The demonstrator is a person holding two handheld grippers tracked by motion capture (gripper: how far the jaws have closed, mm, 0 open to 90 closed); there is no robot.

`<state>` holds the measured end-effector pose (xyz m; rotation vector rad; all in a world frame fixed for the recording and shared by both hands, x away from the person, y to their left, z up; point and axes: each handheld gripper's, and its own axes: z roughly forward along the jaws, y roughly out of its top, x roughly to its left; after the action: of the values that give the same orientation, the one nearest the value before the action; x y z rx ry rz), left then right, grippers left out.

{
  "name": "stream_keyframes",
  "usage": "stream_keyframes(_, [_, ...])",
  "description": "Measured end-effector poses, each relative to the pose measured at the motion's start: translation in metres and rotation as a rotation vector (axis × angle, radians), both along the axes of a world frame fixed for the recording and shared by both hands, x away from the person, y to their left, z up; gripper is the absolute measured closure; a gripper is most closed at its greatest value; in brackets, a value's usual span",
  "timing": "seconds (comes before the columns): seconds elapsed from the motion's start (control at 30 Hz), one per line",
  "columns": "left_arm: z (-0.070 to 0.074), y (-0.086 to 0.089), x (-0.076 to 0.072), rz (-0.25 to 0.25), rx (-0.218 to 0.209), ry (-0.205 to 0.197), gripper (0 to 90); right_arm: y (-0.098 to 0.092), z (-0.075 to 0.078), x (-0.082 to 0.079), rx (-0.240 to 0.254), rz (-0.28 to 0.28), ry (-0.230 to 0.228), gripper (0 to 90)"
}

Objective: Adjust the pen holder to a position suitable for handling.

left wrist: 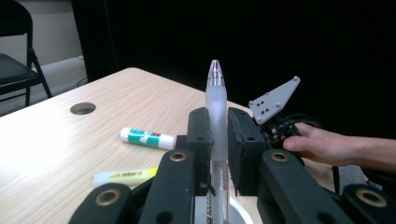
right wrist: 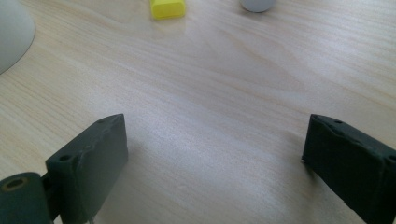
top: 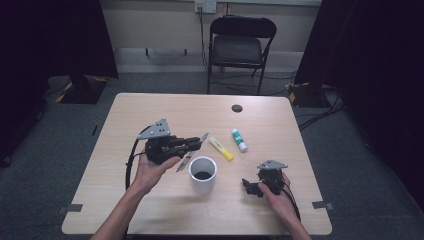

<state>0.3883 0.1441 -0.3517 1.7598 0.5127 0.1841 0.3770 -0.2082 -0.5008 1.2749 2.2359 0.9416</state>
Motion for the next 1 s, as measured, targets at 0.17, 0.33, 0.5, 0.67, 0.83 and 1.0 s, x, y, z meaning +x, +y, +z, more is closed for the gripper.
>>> stream_keyframes(0.17, [0.003,-0.011,0.001,-0.014,0.004,-0.005,80.2,0.0,0.0,0.0,0.0,0.001,0.0,5.7])
stream_keyframes(0.33, [0.005,-0.018,0.002,-0.023,-0.009,-0.005,80.2,0.0,0.0,0.0,0.0,0.001,0.0,5.7])
stream_keyframes(0.5, [0.005,-0.027,0.004,-0.027,0.008,-0.01,80.1,0.0,0.0,0.0,0.0,0.002,0.0,5.7])
stream_keyframes(0.67, [0.002,-0.036,0.009,-0.036,0.006,-0.007,80.2,0.0,0.0,0.0,0.0,0.001,0.0,5.7])
stream_keyframes(0.83, [-0.003,-0.044,0.014,-0.036,0.004,0.003,80.1,0.0,0.0,0.0,-0.001,0.002,0.0,5.7])
stream_keyframes(1.0, [-0.013,-0.05,0.016,-0.043,0.021,0.001,80.2,0.0,0.0,0.0,0.0,0.002,0.0,5.7])
